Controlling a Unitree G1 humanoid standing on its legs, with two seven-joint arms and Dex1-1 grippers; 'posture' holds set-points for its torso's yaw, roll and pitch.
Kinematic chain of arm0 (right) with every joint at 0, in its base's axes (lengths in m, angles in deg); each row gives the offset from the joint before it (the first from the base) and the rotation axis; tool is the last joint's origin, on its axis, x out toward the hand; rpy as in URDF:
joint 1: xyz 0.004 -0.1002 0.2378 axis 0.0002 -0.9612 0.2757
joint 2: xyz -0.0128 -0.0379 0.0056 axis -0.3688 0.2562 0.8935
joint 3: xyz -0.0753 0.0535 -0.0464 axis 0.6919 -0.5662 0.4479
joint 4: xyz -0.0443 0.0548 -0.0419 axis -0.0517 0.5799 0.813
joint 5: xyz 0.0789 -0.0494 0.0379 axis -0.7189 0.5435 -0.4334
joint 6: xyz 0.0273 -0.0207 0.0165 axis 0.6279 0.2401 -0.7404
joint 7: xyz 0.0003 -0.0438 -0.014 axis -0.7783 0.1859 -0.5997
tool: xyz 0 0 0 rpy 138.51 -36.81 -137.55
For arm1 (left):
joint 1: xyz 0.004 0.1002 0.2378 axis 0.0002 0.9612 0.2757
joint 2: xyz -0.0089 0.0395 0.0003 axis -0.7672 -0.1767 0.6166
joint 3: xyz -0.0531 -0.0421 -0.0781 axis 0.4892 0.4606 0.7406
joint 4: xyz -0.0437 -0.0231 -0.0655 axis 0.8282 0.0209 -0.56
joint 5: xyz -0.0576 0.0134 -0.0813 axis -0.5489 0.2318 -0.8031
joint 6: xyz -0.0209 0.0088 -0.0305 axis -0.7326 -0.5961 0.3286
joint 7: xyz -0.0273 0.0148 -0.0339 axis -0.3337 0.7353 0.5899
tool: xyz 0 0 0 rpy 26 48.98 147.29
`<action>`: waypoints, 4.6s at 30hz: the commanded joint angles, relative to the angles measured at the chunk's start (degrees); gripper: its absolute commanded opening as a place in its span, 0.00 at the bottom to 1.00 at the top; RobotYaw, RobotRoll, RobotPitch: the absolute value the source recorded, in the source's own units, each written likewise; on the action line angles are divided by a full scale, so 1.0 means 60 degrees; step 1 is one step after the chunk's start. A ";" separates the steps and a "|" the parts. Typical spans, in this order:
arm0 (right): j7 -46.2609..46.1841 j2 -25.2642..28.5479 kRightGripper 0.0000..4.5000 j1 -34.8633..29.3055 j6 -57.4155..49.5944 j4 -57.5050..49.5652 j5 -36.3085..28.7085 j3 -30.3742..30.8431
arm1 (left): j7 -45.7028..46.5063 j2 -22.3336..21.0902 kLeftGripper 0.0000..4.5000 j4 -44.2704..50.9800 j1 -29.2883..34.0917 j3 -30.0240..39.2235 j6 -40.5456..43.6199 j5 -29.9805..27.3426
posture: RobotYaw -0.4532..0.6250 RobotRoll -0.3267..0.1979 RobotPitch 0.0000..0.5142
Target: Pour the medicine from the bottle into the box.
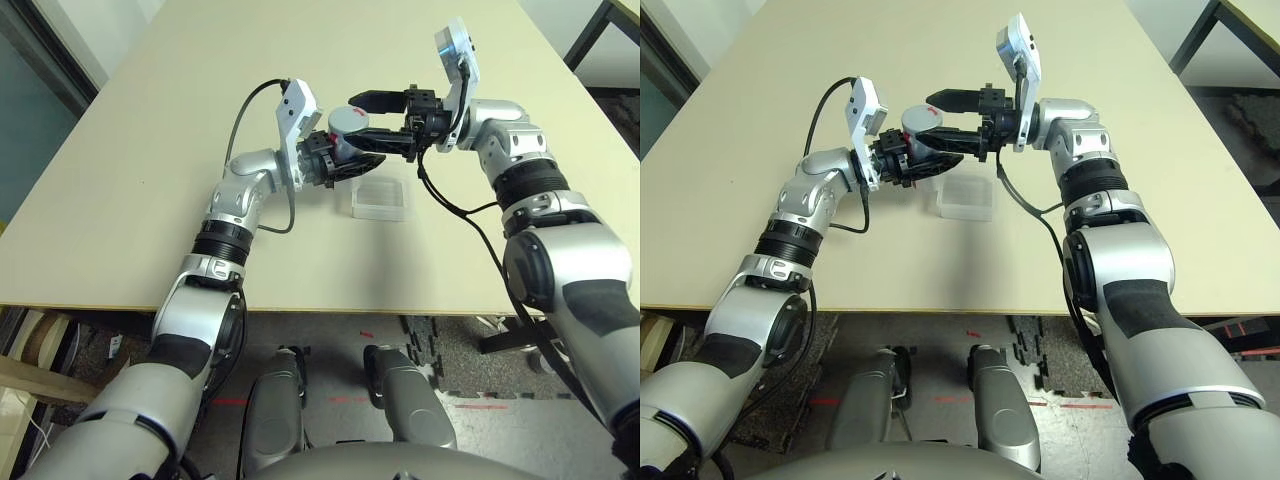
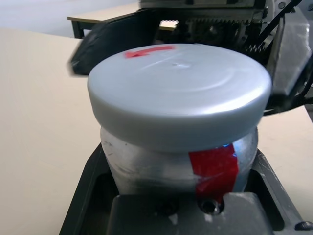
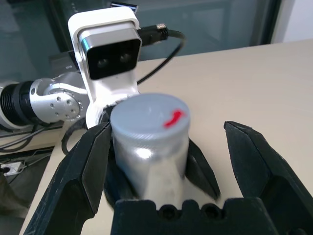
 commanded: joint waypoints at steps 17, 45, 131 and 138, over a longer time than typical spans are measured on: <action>0.0909 0.0796 1.00 -0.0919 -0.0551 -0.1674 -0.0142 -0.0035 | -0.0400 0.0071 0.62 0.0008 -0.0014 -0.0130 -0.0211 0.0035 | 0.24 0.62 0.28; -0.0347 -0.0832 1.00 -0.0093 0.0403 -0.0941 0.0129 0.0122 | -0.0406 0.0203 0.62 0.0212 0.0098 -0.0262 -0.0142 0.0010 | 0.25 0.62 0.30; -0.3309 0.0967 0.57 -0.1649 -0.2543 -0.3514 -0.1018 -0.1364 | 0.0401 -0.0063 0.62 -0.0572 -0.0343 -0.0463 -0.0975 0.0900 | 0.23 0.62 0.31; -0.5486 0.2275 0.57 -0.2907 -0.3384 -0.4839 -0.0385 -0.1415 | 0.0974 -0.0205 0.62 -0.1329 -0.0830 -0.0393 -0.1274 0.1191 | 0.22 0.62 0.31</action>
